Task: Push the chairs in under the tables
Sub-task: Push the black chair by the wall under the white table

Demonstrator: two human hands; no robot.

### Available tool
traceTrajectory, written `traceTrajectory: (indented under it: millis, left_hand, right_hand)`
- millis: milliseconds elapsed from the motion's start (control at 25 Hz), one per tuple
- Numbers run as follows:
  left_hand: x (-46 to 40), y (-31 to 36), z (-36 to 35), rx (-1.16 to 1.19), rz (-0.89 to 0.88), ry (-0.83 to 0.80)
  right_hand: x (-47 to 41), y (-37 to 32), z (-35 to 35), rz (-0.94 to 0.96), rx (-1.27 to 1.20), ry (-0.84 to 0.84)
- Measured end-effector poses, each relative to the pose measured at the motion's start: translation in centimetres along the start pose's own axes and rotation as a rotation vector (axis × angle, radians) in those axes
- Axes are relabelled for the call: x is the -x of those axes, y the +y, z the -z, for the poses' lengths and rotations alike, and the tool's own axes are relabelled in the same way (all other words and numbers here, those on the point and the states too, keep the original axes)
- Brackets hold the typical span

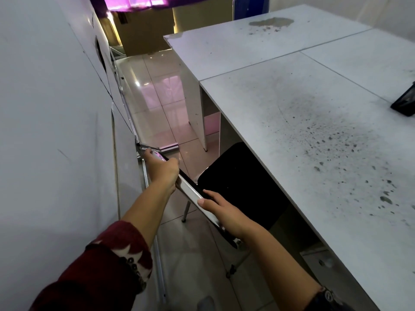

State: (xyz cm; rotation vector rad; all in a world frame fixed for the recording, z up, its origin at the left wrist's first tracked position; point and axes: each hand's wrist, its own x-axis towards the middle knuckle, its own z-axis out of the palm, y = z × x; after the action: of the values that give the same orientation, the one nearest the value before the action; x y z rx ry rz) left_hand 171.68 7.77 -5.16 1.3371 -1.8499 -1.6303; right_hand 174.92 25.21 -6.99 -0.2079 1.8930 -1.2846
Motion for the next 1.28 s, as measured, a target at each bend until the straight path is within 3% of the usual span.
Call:
traceTrajectory:
  millis: [280,400,520,640,760,1040,1280]
  left_hand:
    - [-2.9,2.2,-0.1,-0.141,-0.092,-0.199]
    - [-2.3,1.7,0.3,-0.096,-0.112,-0.163]
    - [0.0,-0.8,0.2,0.030,-0.075,-0.140]
    - [0.3,-1.0,0.5,0.185,0.101,-0.303]
    - [-0.5,0.0,0.8,0.170,0.214,-0.401]
    - [-3.4,1.1,0.9,0.025,0.150,-0.340]
    - [-7.0,2.7,0.2,-0.014,0.152,-0.484]
  right_hand:
    - [-0.5,-0.8,-3.3,0.103,-0.020,0.137]
    - [-0.4,-1.0,-3.8,0.093,-0.020,0.178]
    - [-0.7,-2.2,-3.8,0.159,0.322,0.254]
    - [-2.0,-4.3,-3.9,0.258,0.619,0.214]
    - [-3.0,-5.0,-4.6,0.220,0.549,0.156]
    - [-4.9,-6.6,-6.1,0.202,0.475,0.173]
    - [-7.0,-9.3,-6.1,0.117,0.423,0.179]
